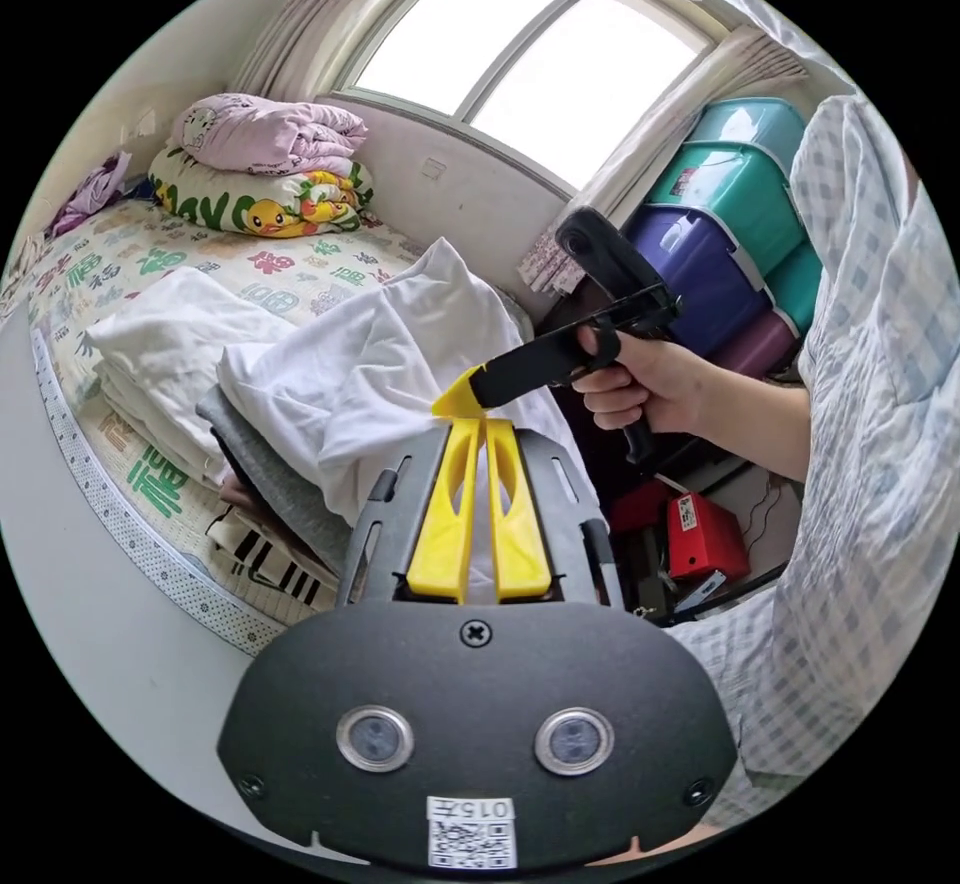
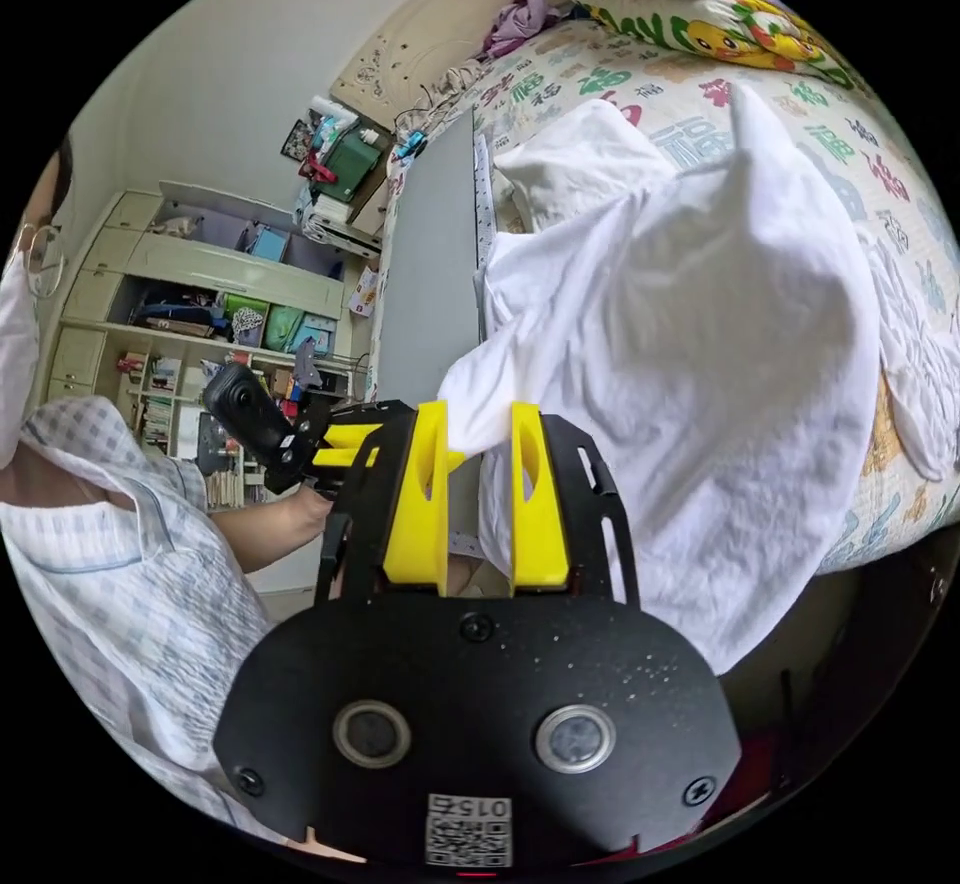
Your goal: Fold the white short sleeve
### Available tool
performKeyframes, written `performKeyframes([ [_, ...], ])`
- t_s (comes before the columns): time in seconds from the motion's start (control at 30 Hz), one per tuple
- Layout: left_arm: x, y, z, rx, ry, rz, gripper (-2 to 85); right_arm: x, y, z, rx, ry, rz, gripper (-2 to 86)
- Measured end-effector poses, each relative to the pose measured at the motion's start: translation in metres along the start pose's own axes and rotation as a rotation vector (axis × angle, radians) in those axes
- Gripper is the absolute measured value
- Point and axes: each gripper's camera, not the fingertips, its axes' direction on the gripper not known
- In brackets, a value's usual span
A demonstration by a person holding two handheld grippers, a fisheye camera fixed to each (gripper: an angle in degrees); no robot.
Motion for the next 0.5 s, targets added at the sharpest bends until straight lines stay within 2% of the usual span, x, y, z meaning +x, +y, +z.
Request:
performKeyframes([
  [0.17, 0.026, 0.014, 0.004, -0.010, -0.035, 0.045, -0.5, 0.024, 0.039, -0.006, 0.060, -0.014, 0.103, 10.7],
  [0.33, 0.042, 0.031, 0.007, -0.034, -0.026, 0.036, -0.2, 0.062, 0.074, 0.010, 0.077, -0.134, 0.243, 10.9],
  [0.4, 0.045, 0.036, 0.008, -0.062, -0.019, 0.035, 0.2, 0.070, 0.080, 0.021, 0.077, -0.203, 0.242, 7.8],
  [0.5, 0.045, 0.046, 0.002, -0.105, 0.038, 0.014, 1.7, 0.079, 0.094, 0.032, 0.105, -0.189, 0.248, 3.4],
])
